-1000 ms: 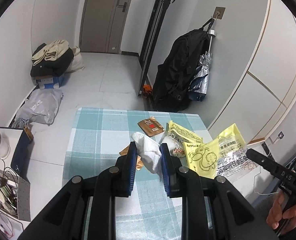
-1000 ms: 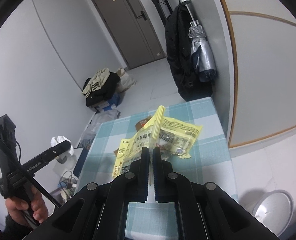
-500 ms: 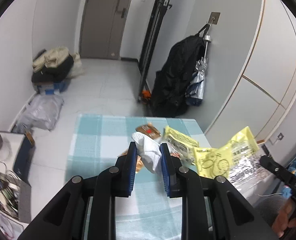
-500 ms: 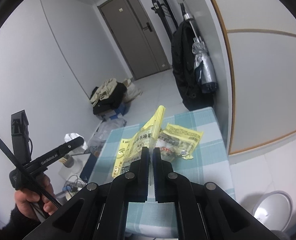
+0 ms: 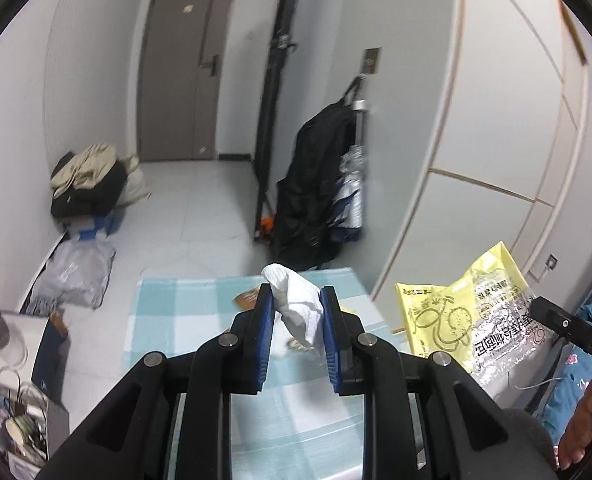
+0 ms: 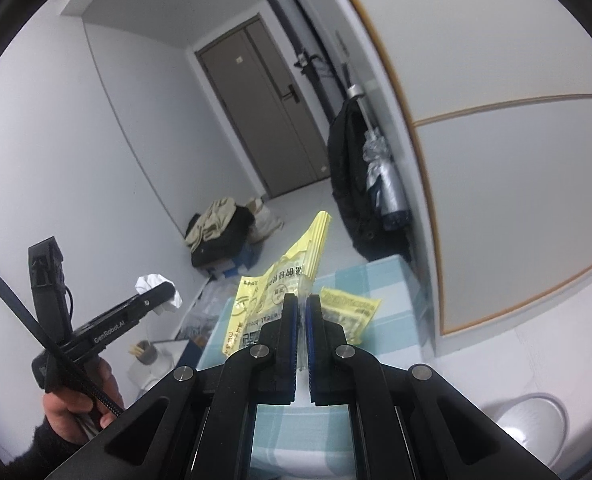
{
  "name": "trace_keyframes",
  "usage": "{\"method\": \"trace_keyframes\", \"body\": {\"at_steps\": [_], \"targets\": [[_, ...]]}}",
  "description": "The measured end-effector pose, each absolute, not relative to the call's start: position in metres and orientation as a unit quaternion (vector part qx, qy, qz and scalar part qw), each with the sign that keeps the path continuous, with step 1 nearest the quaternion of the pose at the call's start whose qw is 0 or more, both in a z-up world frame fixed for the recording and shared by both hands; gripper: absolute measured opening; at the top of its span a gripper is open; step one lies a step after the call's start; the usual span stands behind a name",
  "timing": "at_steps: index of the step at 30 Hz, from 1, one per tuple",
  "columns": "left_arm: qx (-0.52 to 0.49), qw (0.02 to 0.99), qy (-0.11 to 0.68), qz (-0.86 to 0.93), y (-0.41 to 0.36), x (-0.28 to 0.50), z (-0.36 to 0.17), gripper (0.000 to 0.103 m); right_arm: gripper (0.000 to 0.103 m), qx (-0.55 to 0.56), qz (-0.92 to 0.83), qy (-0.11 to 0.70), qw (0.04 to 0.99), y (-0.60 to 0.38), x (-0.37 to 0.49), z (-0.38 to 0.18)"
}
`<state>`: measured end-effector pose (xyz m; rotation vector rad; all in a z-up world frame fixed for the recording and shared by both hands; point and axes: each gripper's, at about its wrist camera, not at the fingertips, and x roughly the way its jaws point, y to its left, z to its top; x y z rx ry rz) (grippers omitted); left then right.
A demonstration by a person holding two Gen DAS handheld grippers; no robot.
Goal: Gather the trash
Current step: 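Carry the tissue and yellow bag in both tools over the white bin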
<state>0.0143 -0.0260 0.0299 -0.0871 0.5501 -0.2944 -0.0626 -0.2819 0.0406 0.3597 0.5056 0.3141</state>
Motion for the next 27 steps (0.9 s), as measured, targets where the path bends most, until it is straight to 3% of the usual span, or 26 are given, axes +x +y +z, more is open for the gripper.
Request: {"method": "trace_keyframes", "body": {"at_steps": [15,27], "targets": [[-0.014,0.940,0.242,-0.242,-0.114,-0.001,0.068,0.018,0.003,0.206,0.080,0.212,0.952,-0.380,-0.108,0.052],[0.004,0.887,0.298,-0.352,-0.213,0.009,0.047,0.018,0.003,0.217,-0.018,0.243,0.945,-0.468,-0.130,0.028]]}}
